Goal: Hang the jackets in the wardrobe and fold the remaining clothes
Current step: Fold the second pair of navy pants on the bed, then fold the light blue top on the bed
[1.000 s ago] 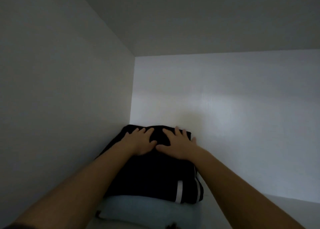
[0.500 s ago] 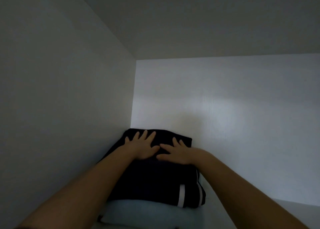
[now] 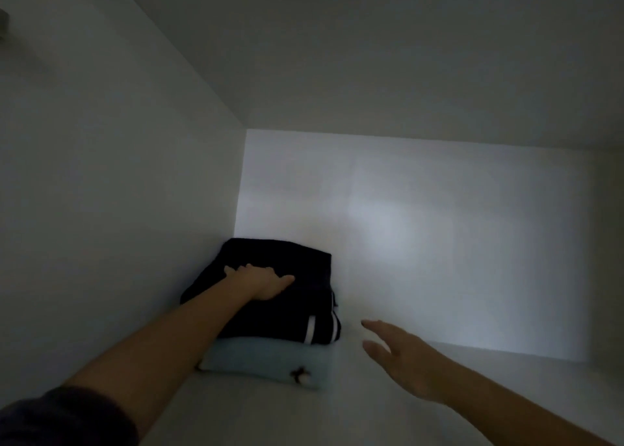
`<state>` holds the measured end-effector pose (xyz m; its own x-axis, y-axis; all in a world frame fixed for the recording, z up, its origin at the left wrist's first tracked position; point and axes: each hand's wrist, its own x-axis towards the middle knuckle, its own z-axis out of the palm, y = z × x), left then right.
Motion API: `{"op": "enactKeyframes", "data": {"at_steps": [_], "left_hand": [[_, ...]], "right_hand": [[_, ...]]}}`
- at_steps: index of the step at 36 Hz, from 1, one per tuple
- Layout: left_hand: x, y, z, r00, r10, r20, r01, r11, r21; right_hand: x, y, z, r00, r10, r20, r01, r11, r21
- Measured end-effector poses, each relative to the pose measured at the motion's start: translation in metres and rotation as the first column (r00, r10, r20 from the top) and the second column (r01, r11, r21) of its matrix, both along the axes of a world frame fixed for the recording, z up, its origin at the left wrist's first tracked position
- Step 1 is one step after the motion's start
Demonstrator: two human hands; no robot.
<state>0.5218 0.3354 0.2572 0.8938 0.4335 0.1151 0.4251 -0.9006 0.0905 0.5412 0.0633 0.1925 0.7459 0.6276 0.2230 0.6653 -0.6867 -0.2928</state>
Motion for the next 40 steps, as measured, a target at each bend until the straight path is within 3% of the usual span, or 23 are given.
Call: {"op": "enactKeyframes", "data": {"at_steps": [3, 7, 13, 17, 22, 27, 31, 37, 40], "left_hand": [[-0.018, -0.025, -0.010, 0.988, -0.135, 0.079, 0.137, 0.990, -0.033], [-0.048, -0.056, -0.027, 0.960, -0.243, 0.142, 0.243, 0.970, 0.018], [-0.112, -0.111, -0.035, 0.913, -0.384, 0.140, 0.360, 0.918, 0.168], [-0.167, -0.167, -0.051, 0.844, -0.524, 0.111, 0.504, 0.847, 0.167], [-0.243, -0.237, -0.080, 0.675, -0.678, 0.293, 0.670, 0.729, 0.143], [-0.336, -0.327, -0.117, 0.364, -0.779, 0.510, 0.878, 0.470, 0.092], [-0.402, -0.401, -0.144, 0.198, -0.774, 0.601, 0.974, 0.222, -0.036], [-0.480, -0.517, -0.180, 0.053, -0.790, 0.611, 0.990, -0.040, -0.137], [-0.523, -0.568, -0.200, -0.051, -0.778, 0.626, 0.956, -0.219, -0.195]], "right_hand": [[-0.028, -0.030, -0.015, 0.996, -0.079, -0.028, 0.074, 0.985, -0.158], [-0.071, -0.061, -0.025, 0.992, -0.127, 0.013, 0.127, 0.972, -0.195], [-0.152, -0.110, -0.024, 0.983, -0.171, 0.067, 0.179, 0.976, -0.126], [-0.217, -0.150, -0.036, 0.971, -0.217, 0.098, 0.224, 0.972, -0.076], [-0.306, -0.196, -0.045, 0.948, -0.289, 0.133, 0.288, 0.957, 0.026], [-0.416, -0.258, -0.064, 0.885, -0.435, 0.167, 0.413, 0.898, 0.155], [-0.499, -0.316, -0.087, 0.795, -0.593, 0.129, 0.568, 0.802, 0.185], [-0.617, -0.394, -0.123, 0.552, -0.833, -0.019, 0.789, 0.515, 0.335], [-0.681, -0.425, -0.150, 0.416, -0.900, -0.131, 0.824, 0.312, 0.472]]}}
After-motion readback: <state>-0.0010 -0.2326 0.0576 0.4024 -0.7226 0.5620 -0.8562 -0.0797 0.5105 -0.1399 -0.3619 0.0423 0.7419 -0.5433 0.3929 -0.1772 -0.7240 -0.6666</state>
